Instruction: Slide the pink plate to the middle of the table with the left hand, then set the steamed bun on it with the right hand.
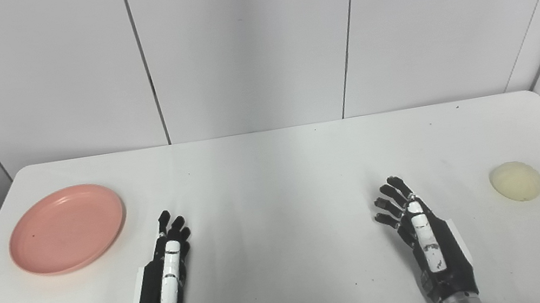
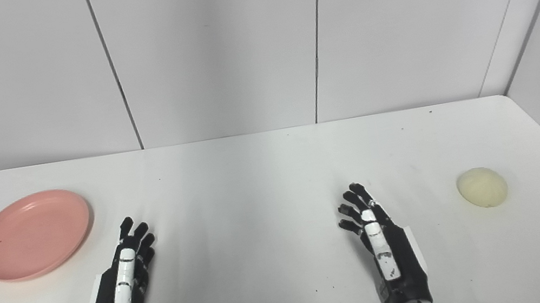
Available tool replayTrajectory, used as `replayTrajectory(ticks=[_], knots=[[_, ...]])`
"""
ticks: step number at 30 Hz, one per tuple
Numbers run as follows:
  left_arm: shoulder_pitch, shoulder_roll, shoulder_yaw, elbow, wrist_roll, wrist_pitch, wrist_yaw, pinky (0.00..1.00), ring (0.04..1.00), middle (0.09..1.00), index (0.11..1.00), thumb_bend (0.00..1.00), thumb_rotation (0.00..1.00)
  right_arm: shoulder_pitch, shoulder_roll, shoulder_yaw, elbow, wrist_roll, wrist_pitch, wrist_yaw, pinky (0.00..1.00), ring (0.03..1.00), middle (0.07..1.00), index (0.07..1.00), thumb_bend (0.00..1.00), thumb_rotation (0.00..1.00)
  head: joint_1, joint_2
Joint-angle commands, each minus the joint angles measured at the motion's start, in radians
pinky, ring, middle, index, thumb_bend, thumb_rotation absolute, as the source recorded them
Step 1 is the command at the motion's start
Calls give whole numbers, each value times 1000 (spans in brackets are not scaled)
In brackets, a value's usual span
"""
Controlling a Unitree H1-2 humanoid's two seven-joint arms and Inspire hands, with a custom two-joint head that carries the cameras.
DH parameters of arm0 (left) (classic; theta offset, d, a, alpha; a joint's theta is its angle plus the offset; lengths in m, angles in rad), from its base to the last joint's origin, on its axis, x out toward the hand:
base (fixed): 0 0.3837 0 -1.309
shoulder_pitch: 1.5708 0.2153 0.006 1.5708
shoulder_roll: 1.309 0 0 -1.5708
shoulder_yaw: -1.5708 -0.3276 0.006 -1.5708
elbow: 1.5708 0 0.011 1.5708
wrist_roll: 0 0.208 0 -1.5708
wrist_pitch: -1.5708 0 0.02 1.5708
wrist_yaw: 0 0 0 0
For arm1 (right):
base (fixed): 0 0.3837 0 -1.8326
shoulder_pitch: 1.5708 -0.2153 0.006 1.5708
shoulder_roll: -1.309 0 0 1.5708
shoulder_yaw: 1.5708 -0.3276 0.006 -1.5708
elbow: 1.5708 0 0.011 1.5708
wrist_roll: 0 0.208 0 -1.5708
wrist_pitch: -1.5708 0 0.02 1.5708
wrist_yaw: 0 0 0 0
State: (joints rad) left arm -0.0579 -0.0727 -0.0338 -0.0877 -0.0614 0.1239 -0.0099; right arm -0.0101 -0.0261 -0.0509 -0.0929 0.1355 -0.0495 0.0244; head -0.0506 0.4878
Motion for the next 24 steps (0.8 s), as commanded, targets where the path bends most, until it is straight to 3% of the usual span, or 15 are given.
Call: replayTrajectory(ticks=[1, 24], knots=[[-17, 1, -11, -16, -9, 10, -18, 1000, 962, 972, 1000, 627, 876, 27, 15, 5, 21, 9, -8, 6, 793, 829, 874, 877, 752, 899, -1, 0], [-11, 3, -19, -27, -13, 43, -22, 1000, 952, 960, 1000, 611, 876, 32, 18, 9, 30, -12, -25, 5, 779, 815, 866, 857, 675, 908, -2, -27]])
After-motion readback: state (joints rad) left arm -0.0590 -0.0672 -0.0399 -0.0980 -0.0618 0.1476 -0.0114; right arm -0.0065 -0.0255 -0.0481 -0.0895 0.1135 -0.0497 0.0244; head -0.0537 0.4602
